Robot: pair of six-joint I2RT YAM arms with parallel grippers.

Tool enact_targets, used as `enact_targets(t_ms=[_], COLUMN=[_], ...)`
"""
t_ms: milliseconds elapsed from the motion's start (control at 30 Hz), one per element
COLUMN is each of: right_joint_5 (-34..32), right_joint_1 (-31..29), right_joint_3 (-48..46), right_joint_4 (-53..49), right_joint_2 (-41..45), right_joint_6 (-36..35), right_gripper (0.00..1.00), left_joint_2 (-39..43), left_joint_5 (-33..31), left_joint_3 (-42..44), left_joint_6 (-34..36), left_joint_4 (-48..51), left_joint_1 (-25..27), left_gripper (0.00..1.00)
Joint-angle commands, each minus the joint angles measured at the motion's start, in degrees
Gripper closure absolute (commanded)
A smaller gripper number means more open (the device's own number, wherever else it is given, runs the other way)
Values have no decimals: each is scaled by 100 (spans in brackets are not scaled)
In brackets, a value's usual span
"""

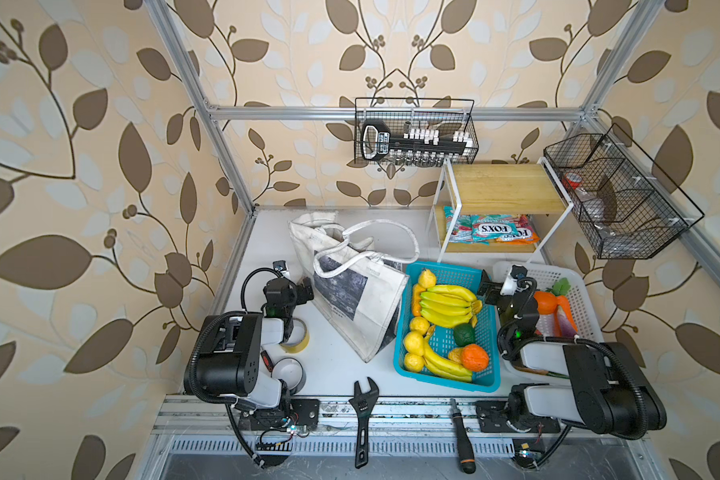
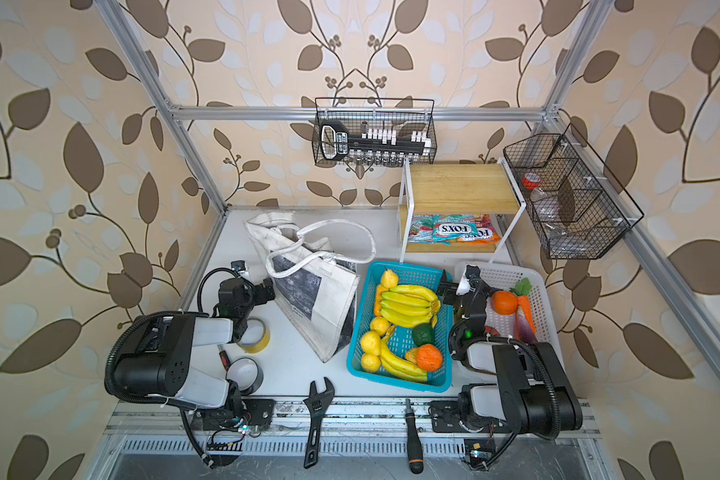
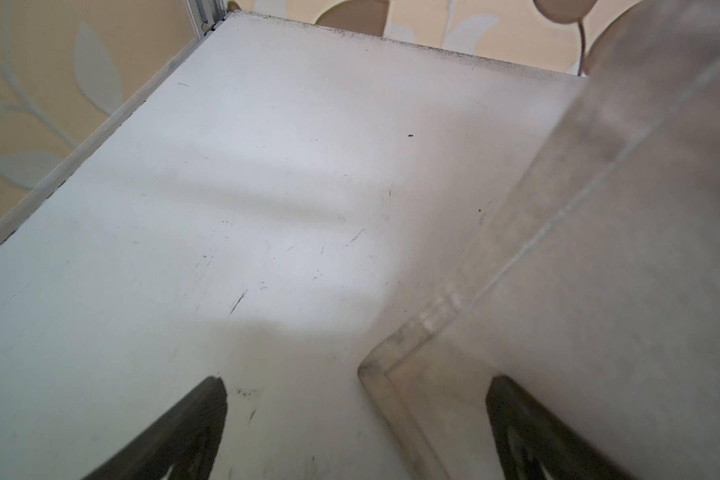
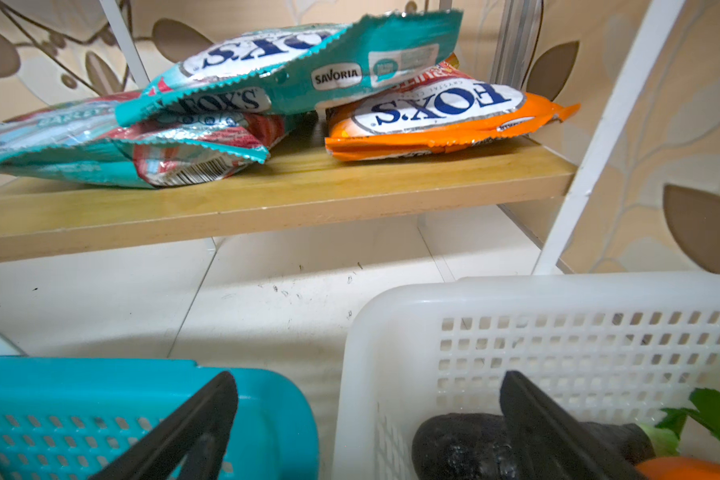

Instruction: Place the food into the grocery bag and tie it

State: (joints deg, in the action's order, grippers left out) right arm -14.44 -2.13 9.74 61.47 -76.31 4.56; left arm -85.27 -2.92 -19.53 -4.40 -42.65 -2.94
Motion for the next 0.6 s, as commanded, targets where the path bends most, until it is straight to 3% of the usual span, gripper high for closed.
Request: enact_targets(t_ms=[0, 267, 567], right_joint_5=[-165, -226, -226], right_joint_1=[-42, -77, -84], right_joint_3=[-108, -101, -109], right_joint_4=[-26, -22, -25], right_joint_2=[-65, -76, -63], right_joint_6=[-159, -177, -182], right_gripper=[0, 0, 0], left_joint_2=[15, -196, -51], left_joint_5=[161, -174, -150], left_joint_3=[-139, -473, -280], left_joint_6=[133, 311, 308], left_joint_4=[-112, 304, 82], left_joint_1=[91, 338, 347], left_gripper=[1, 1, 1])
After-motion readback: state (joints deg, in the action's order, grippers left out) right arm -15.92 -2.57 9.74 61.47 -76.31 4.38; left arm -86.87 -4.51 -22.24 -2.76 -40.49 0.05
